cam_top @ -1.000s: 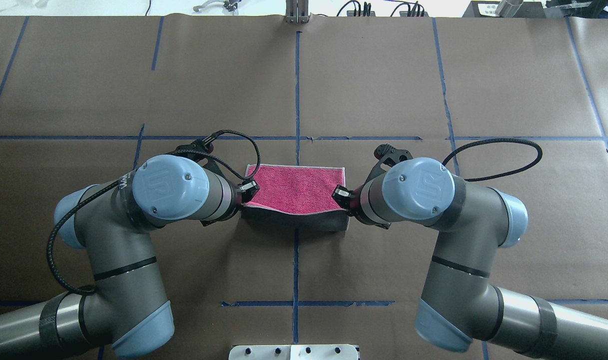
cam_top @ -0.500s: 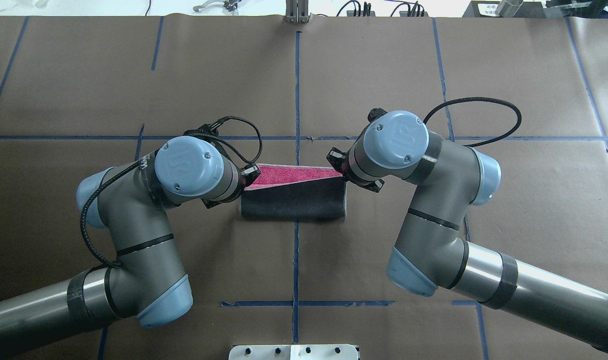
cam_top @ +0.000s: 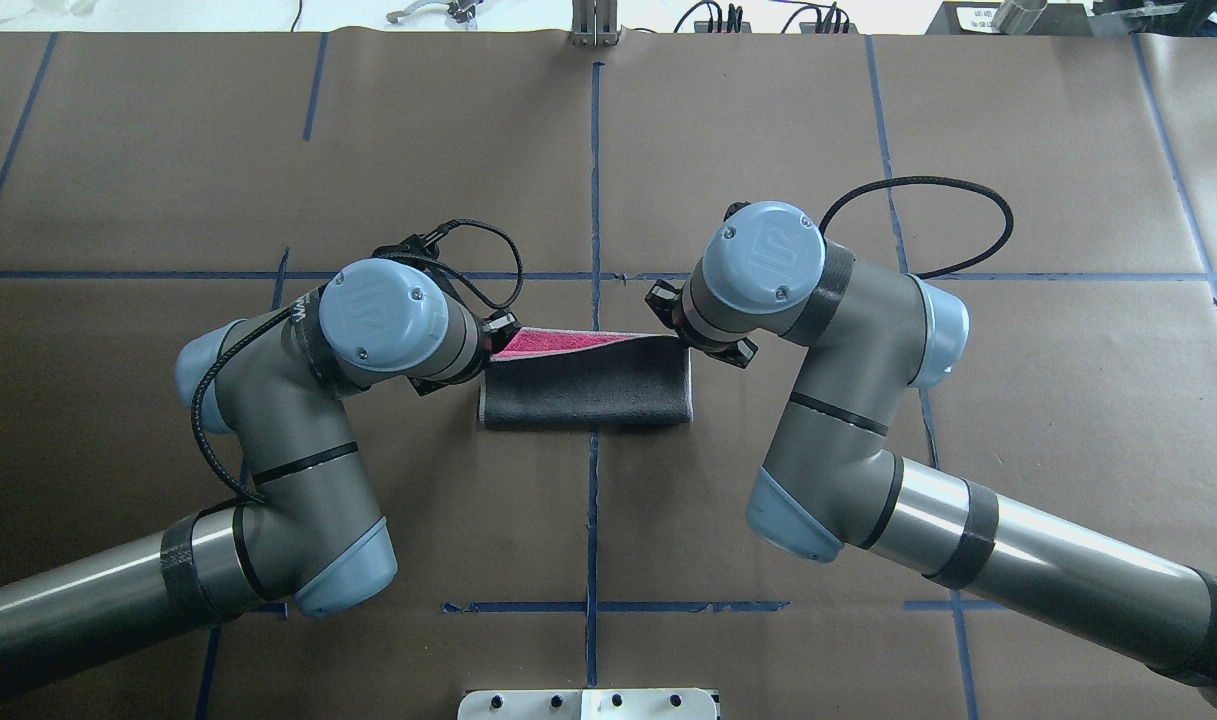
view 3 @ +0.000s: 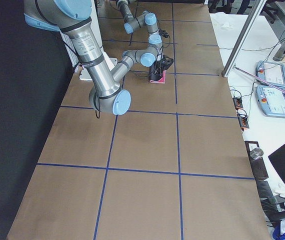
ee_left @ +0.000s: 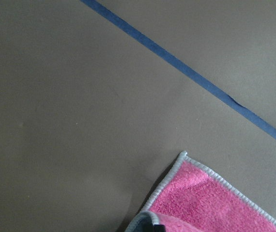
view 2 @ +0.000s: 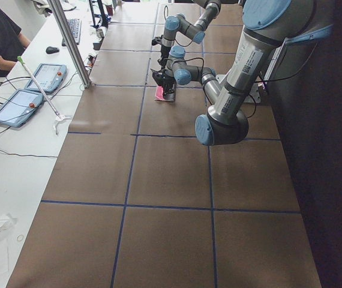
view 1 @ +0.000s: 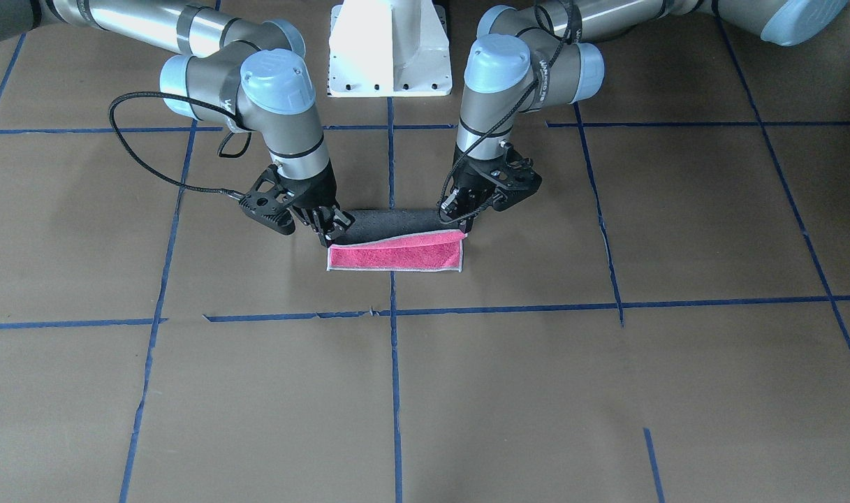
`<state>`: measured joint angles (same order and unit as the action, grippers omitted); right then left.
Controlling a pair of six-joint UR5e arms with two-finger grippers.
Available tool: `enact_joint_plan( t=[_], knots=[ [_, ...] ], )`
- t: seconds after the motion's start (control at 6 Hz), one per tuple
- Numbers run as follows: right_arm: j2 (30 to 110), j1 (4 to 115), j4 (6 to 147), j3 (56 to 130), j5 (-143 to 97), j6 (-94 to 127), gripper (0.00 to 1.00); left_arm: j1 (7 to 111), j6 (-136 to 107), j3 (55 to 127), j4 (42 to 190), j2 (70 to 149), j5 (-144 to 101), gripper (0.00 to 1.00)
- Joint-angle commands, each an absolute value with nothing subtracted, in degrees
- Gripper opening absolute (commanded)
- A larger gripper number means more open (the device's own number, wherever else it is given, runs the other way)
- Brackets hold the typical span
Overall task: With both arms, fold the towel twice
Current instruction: 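Lift the nearer edge with both grippers and fold it over the farther edge, then release the folded edge and raise both grippers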
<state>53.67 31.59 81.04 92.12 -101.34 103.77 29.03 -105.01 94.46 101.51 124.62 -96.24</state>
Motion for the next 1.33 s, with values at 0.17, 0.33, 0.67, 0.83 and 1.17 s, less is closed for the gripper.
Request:
enact_joint_plan(
  t=[0.17,0.33,0.67,0.83,1.17],
  knots=[
    [53.2,31.6,81.0,90.8,-101.3,103.8,0.04,30.6,-104.0,91.5,104.2,126.0,-96.2,0.00],
    [53.2,31.6,81.0,90.8,-101.3,103.7,0.03,31.1,-104.0,89.8,104.7,127.3,-96.2,0.00],
    [53.2,31.6,81.0,90.4,-101.3,103.6,0.08,31.2,-104.0,88.9,104.8,127.7,-96.2,0.03],
    [53.3,31.6,81.0,90.4,-101.3,103.4,0.88,31.6,-103.9,87.9,106.9,127.7,-96.2,0.59],
    [53.3,31.9,80.9,93.1,-102.0,103.6,1.00,33.5,-103.9,88.4,110.9,127.5,-96.9,0.77]
  ],
)
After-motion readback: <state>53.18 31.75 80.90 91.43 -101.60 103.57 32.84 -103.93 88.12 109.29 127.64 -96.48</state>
